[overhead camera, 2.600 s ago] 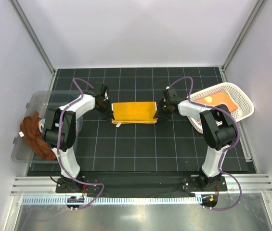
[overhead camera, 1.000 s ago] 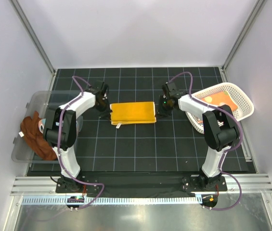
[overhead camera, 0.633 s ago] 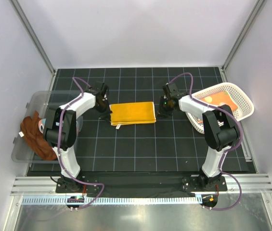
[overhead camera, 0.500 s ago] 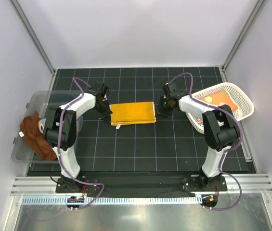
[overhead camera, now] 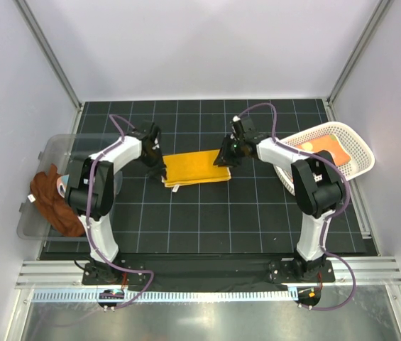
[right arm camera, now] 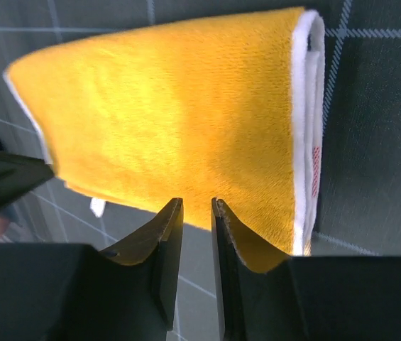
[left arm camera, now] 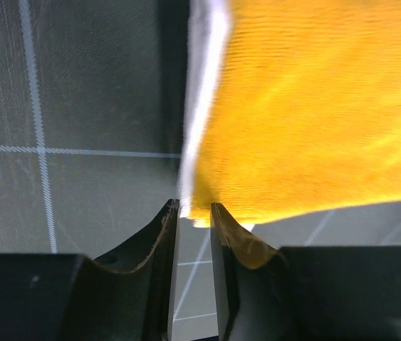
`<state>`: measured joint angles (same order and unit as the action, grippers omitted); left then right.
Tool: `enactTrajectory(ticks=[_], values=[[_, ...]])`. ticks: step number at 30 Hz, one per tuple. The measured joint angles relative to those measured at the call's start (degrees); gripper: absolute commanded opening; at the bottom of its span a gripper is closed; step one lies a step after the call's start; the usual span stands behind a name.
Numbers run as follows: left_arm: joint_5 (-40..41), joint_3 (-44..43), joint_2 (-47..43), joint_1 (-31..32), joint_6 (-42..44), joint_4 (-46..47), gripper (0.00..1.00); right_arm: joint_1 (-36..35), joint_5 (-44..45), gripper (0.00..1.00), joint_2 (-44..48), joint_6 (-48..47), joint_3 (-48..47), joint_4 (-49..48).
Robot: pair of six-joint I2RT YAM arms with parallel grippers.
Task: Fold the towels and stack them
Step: Fold the towel
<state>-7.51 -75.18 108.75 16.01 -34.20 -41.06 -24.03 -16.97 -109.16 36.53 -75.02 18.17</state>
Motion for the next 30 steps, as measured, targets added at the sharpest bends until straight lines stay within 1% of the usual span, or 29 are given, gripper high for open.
enactTrajectory(ticks=[3, 5, 9, 12, 16, 20, 25, 30], values=[[-1.31, -1.18, -1.49, 0.00, -0.17, 0.11, 0.29, -0.13, -0.94, 0.30, -2.51, -0.59, 0.63, -1.36], [-3.48, -1.20, -3.04, 0.17, -0.90, 1.01, 0.29, -0.13, -1.25, 0.30, -3.32, -0.79, 2.93, -2.47], [-8.55, -0.46, -3.96, 1.51, -3.19, 7.10, 0.28, 0.02, -2.40, 0.30, -3.28, -0.85, 5.03, -4.50], [-10.58, 1.20, -3.56, 3.17, -4.31, 10.43, 0.27, 0.02, -2.49, 0.31, -2.82, -0.96, 5.68, -5.27], [-11.10, 4.57, -2.27, 4.83, -4.66, 12.98, 0.26, -0.04, -3.13, 0.31, -2.08, -1.11, 5.73, -5.31], [-11.13, 8.17, -1.27, 4.98, -4.90, 13.70, 0.26, -0.81, -6.56, 0.31, -2.03, -0.39, 4.74, -6.71], [-11.04, 8.46, -1.25, 5.49, -4.98, 14.64, 0.25, -3.39, -12.46, 0.32, -4.31, 1.88, 3.65, -13.57], [-10.84, 8.48, -1.49, 5.79, -4.87, 14.64, 0.26, -4.52, -14.78, 0.33, -8.50, 2.73, 4.44, -16.94]])
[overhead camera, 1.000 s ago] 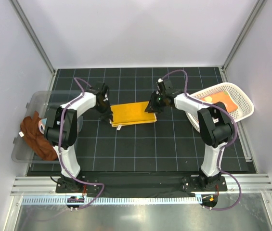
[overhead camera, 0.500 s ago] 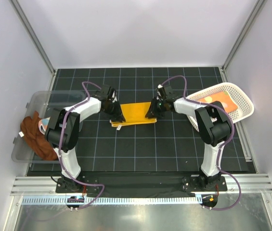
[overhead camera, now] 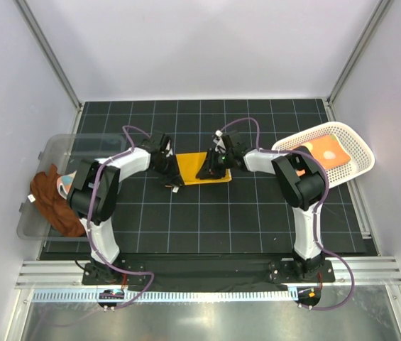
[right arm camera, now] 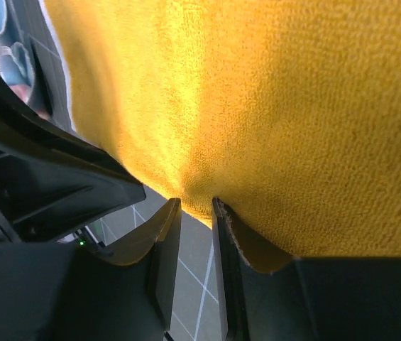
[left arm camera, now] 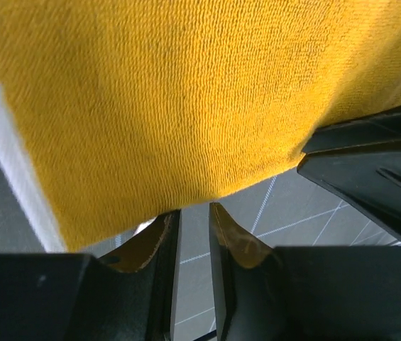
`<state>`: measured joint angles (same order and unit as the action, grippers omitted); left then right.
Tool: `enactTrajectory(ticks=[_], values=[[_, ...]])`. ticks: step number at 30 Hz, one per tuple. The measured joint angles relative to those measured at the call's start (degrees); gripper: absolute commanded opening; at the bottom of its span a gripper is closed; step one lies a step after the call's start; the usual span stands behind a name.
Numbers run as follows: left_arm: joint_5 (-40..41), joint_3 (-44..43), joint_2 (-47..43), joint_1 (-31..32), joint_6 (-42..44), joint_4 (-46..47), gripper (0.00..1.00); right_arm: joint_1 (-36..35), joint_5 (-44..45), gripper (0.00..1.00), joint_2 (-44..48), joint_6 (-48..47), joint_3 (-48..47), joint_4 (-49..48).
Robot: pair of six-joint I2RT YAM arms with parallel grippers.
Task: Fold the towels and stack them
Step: Fold the towel
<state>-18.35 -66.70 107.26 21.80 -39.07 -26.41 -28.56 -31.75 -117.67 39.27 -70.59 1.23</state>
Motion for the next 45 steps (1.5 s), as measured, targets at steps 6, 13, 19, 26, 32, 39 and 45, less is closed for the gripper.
enactTrajectory(ticks=[6, 13, 19, 26, 32, 39, 45], values=[[2.23, -4.83, -1.79, 0.13, 0.28, -3.69, 0.29, 0.28, -1.40, 0.34, -0.24, -0.52, 0.24, -0.07], [7.43, -10.12, -1.64, 0.15, 0.52, -4.57, 0.27, 0.76, 2.73, 0.48, 4.57, -3.76, -0.59, 8.28], [12.50, -4.83, -1.27, 0.15, 0.94, -6.03, 0.28, 4.24, 11.61, 0.63, 8.04, -8.28, -4.04, 15.19], [13.03, -2.16, -1.25, 0.85, 0.76, -5.81, 0.30, 8.09, 16.68, 0.69, 5.62, -13.40, -7.37, 20.13], [17.75, -3.21, -2.56, 1.22, 2.29, -9.07, 0.40, 8.11, 17.40, 0.69, 4.00, -14.78, -7.41, 21.62], [22.38, -3.54, -4.70, 0.94, 3.30, -11.82, 0.42, 8.04, 20.09, 0.65, 6.14, -12.79, -4.20, 22.08], [18.93, -0.83, -4.70, -0.31, 1.73, -9.94, 0.38, 8.02, 20.48, 0.51, 10.16, -9.92, 0.28, 22.38]])
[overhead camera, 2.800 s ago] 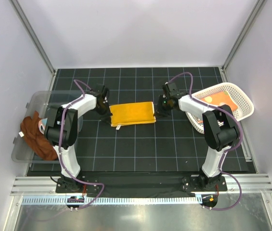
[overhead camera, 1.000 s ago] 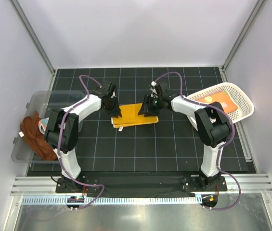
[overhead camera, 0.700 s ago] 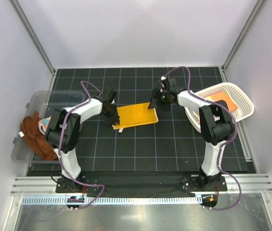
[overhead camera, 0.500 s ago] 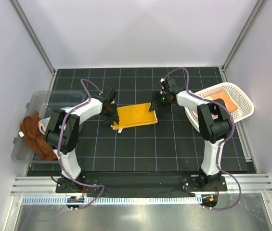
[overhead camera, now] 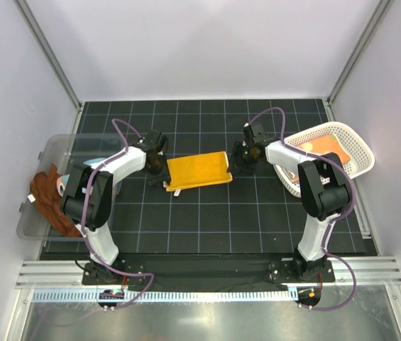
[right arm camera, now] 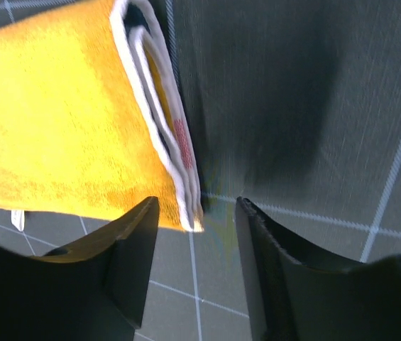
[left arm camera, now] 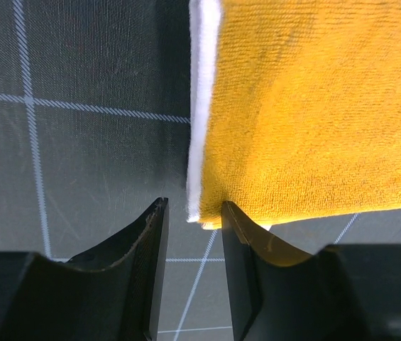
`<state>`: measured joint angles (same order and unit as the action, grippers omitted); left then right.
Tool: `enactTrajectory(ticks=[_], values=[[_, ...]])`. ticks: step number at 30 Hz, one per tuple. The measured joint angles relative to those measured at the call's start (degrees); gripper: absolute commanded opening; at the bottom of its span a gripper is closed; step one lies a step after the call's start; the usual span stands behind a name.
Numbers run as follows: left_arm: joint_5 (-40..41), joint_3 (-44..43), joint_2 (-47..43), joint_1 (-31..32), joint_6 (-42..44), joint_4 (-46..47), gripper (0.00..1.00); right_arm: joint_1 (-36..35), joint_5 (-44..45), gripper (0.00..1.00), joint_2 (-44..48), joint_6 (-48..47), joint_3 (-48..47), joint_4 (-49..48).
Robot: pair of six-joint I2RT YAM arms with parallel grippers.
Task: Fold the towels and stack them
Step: Fold the towel
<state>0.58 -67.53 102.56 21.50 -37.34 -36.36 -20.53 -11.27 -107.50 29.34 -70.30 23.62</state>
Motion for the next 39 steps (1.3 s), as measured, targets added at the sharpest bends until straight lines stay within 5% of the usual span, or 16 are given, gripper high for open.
enactTrajectory(ticks=[10, 19, 27, 39], values=[[-5.55, 2.95, 0.13, -2.49, -2.82, 4.00, 0.27, -1.70, -0.63, 0.38, 1.51, 1.68, 2.86, -2.21], [-6.43, 3.08, 0.13, -2.49, -3.30, 4.70, 0.00, -2.67, 0.59, 0.17, 1.51, 2.27, 2.93, -2.95], [-6.40, 1.68, 0.13, -2.49, -3.23, 3.39, 0.00, -3.10, 2.21, 0.01, 1.51, 2.23, 2.91, -2.40], [-6.58, -0.24, -2.84, -2.16, -4.28, 0.59, 0.00, -3.15, 3.48, 0.01, 1.51, 2.19, 1.01, -0.66]])
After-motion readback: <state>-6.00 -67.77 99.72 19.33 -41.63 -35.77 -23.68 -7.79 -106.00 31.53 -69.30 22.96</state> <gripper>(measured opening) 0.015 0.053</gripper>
